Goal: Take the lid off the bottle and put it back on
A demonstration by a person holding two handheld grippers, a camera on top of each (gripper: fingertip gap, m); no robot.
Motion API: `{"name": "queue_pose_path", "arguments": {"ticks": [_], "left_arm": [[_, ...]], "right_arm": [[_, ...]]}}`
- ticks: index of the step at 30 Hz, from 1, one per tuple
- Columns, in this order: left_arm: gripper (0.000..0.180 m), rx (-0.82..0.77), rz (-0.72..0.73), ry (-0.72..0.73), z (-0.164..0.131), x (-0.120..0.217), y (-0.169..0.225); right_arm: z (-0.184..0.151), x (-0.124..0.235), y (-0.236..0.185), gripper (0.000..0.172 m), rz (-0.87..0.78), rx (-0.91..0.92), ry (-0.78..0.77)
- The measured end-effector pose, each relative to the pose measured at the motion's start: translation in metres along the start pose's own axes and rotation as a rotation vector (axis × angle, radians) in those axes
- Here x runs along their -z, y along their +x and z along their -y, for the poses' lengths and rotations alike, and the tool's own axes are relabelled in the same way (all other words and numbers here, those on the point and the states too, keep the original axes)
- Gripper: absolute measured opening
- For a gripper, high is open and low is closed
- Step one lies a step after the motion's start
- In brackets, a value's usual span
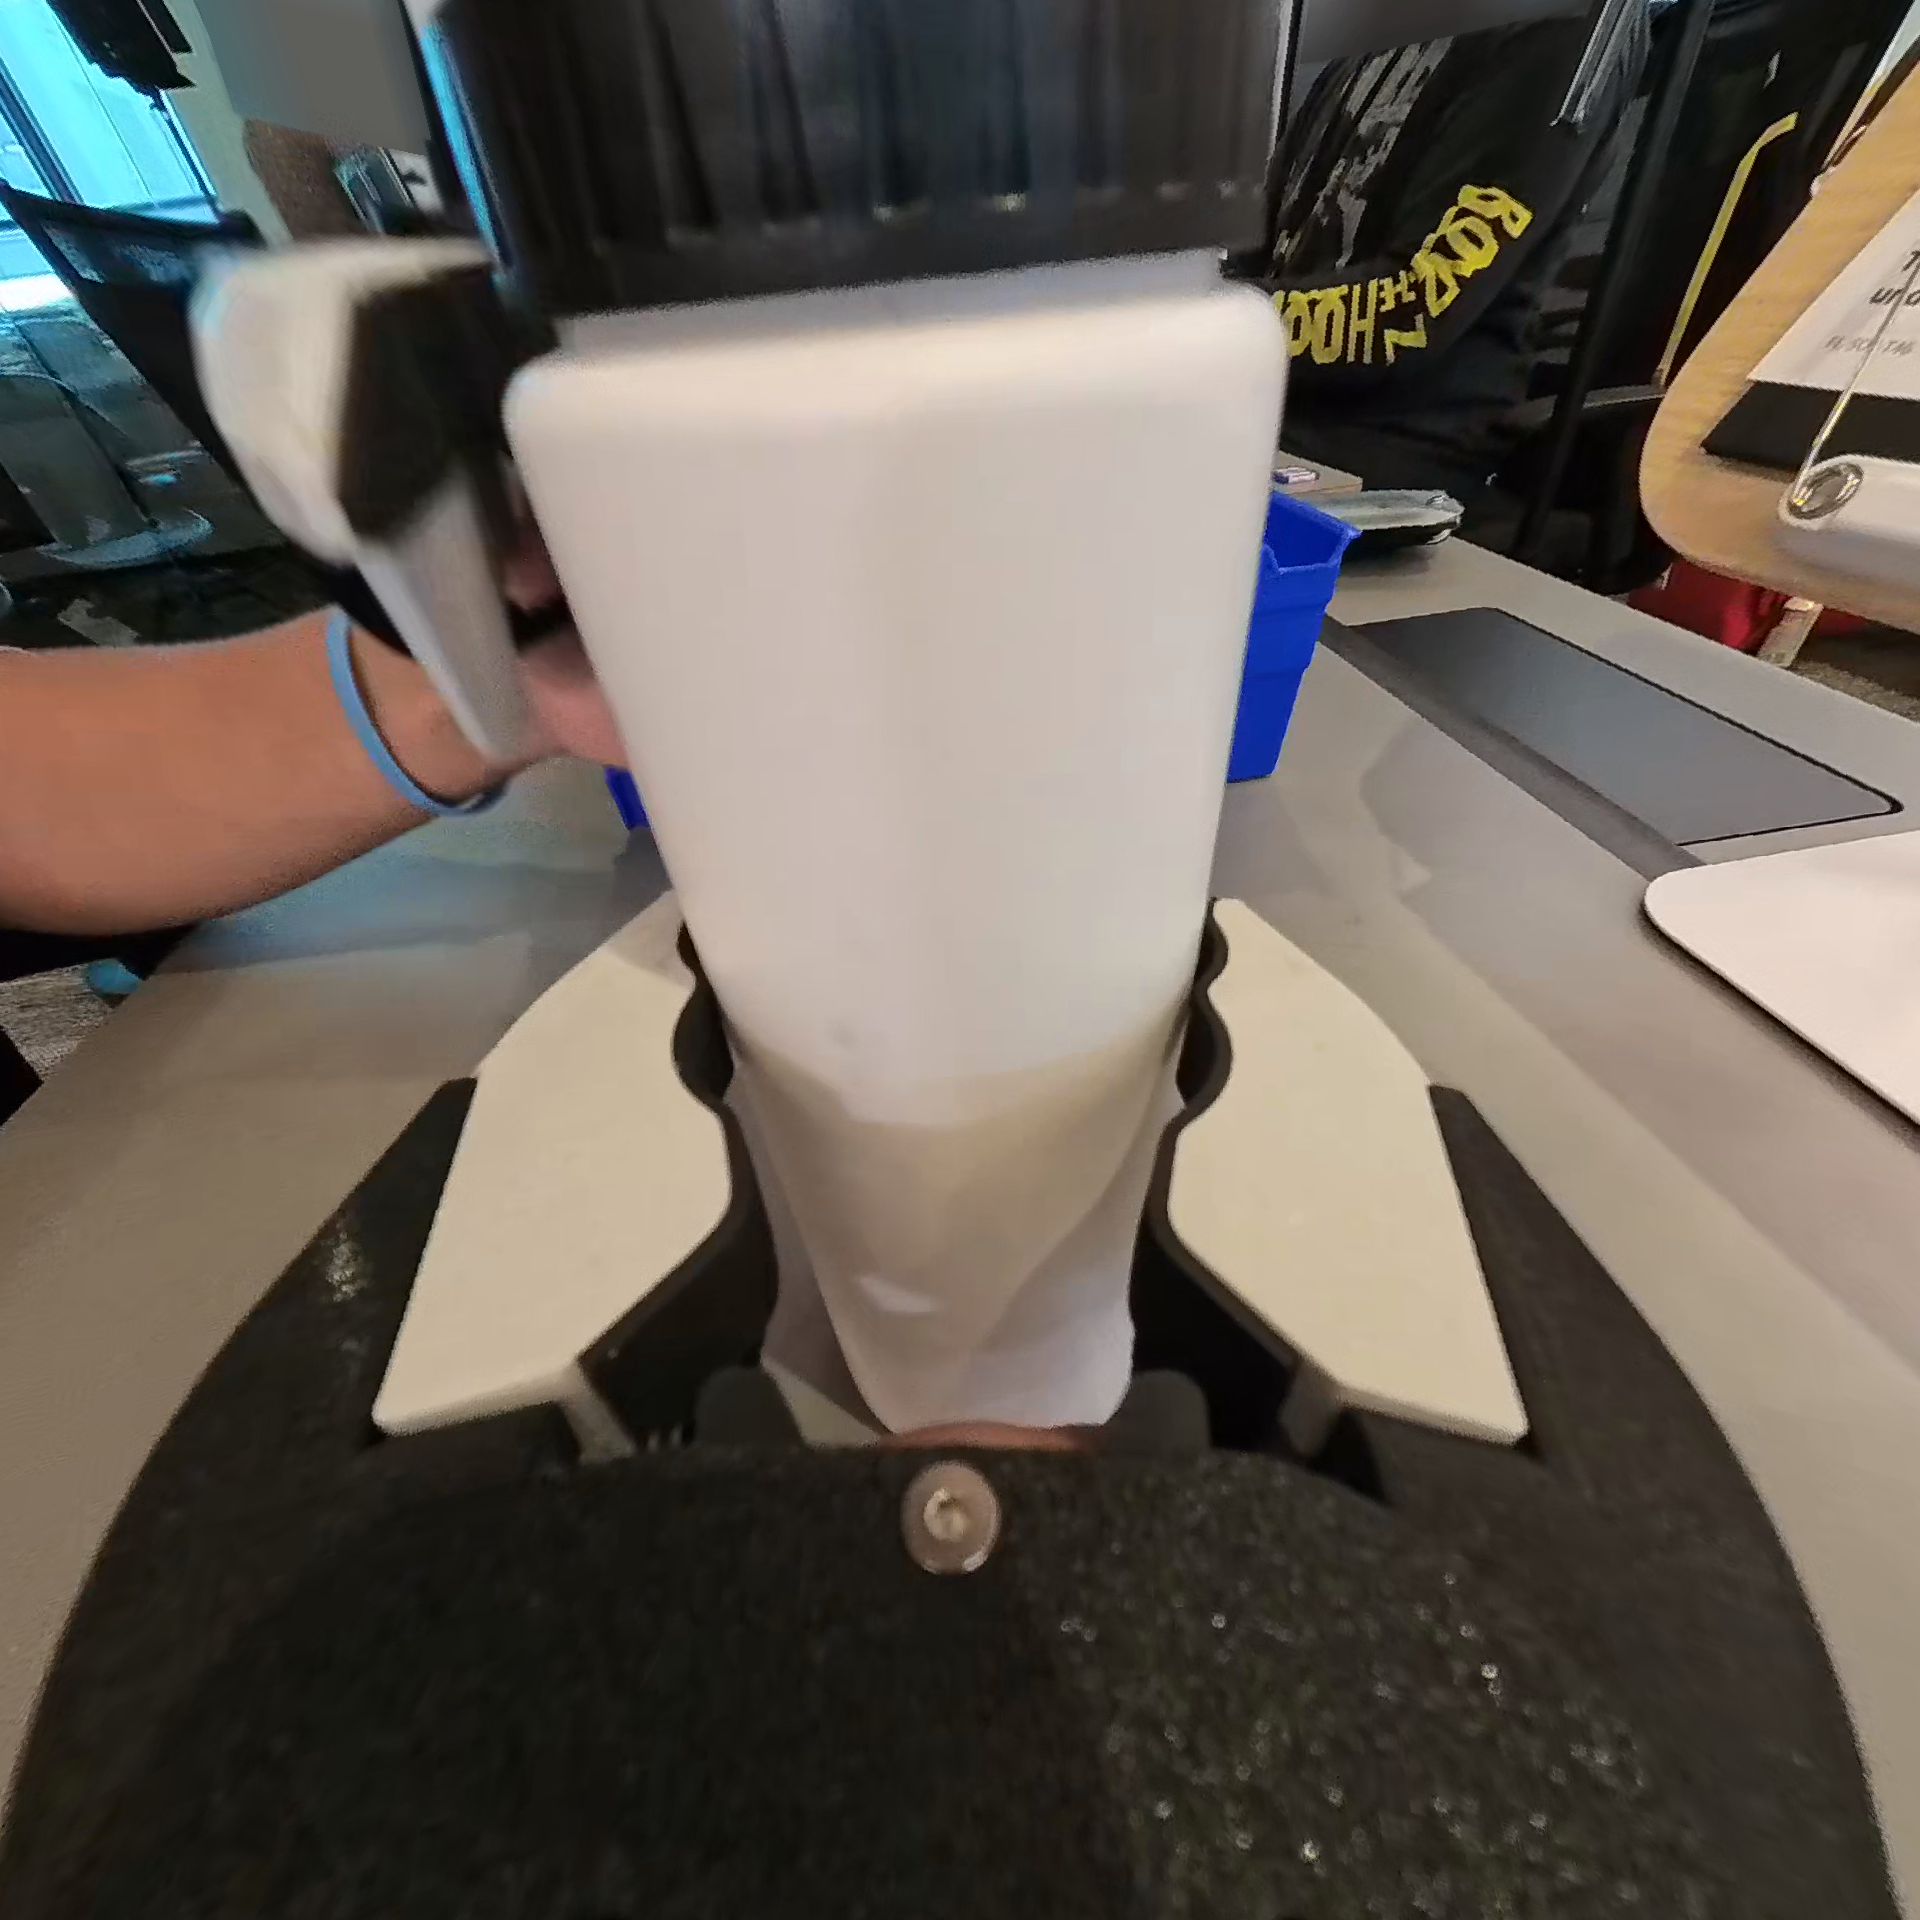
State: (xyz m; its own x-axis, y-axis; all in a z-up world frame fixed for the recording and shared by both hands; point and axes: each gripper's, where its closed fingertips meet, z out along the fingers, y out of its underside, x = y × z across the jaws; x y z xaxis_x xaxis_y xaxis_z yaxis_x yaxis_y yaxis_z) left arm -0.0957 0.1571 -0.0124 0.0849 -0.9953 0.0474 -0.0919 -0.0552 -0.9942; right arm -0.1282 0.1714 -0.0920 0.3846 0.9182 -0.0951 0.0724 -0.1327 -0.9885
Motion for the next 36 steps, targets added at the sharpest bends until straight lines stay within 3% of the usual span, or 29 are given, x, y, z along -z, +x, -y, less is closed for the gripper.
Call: {"name": "queue_pose_path", "arguments": {"ticks": [3,7,15,20,24,36], "left_arm": [[0.083,-0.059,0.016,-0.032,0.025,0.009,0.004],[0.082,-0.17,0.005,-0.2,0.036,0.01,0.003],[0.085,-0.07,-0.251,-0.411,0.006,-0.001,-0.004],[0.071,-0.091,-0.306,-0.38,0.005,-0.007,-0.001],[0.071,-0.084,-0.298,-0.359,0.005,-0.007,0.0],[0.071,-0.057,-0.085,-0.301,0.006,-0.008,-0.006]], "right_arm": [[0.0,0.0,0.001,0.086,-0.01,0.002,-0.01],[0.0,0.001,0.001,0.086,-0.009,0.003,-0.003],[-0.001,0.002,0.001,0.086,-0.005,0.017,0.003],[-0.001,0.003,0.005,0.086,-0.026,0.021,0.001],[-0.001,0.004,0.005,0.086,-0.027,0.025,-0.008],[-0.002,0.002,0.008,0.085,-0.064,0.023,-0.016]]}}
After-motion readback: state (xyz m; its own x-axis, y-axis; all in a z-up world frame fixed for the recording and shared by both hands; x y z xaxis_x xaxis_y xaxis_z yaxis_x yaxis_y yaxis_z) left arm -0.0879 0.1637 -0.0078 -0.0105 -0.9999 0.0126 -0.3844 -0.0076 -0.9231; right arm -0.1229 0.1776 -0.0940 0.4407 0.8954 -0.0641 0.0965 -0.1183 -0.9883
